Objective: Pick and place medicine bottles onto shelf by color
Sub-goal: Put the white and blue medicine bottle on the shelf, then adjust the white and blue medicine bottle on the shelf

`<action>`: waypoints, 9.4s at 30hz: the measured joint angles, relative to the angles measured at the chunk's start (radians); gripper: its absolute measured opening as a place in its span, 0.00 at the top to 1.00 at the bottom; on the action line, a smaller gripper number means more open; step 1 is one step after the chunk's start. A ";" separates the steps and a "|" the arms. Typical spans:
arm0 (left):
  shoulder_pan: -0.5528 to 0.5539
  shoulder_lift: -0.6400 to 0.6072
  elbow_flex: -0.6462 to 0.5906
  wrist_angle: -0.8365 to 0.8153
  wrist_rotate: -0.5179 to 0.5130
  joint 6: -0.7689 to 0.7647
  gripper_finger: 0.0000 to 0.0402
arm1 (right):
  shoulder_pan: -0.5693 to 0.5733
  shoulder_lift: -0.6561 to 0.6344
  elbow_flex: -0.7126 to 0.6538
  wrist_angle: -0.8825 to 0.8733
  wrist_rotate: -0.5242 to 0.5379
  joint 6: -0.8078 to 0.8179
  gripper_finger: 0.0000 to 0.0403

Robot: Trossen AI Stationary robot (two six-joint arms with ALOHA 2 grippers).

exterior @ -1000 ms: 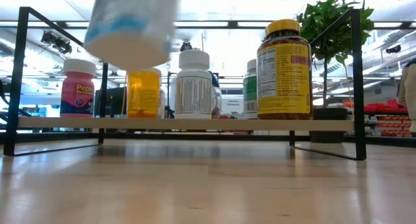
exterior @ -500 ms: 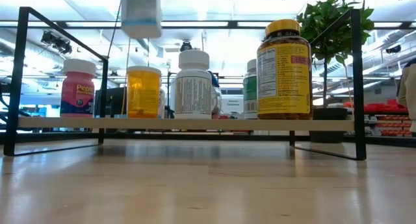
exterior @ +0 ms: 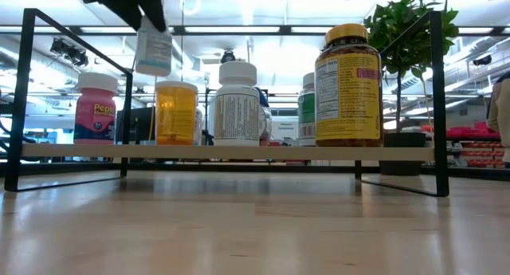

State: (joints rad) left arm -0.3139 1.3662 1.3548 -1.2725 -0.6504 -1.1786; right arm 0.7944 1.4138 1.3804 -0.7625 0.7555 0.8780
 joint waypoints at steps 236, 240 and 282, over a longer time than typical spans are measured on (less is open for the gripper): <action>0.412 0.174 -0.055 0.436 0.481 0.822 0.57 | 0.048 0.000 0.000 -0.157 -0.075 0.195 0.91; 0.386 0.187 -0.061 0.437 0.483 0.822 0.57 | 0.048 0.000 0.000 -0.157 -0.075 0.198 0.91; 0.332 0.238 -0.072 0.403 0.485 0.823 0.57 | 0.048 0.000 0.000 -0.156 -0.075 0.188 0.91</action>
State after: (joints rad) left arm 0.0185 1.6045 1.2827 -0.8692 -0.1658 -0.3557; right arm 0.8425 1.4136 1.3800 -0.9188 0.6804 1.0664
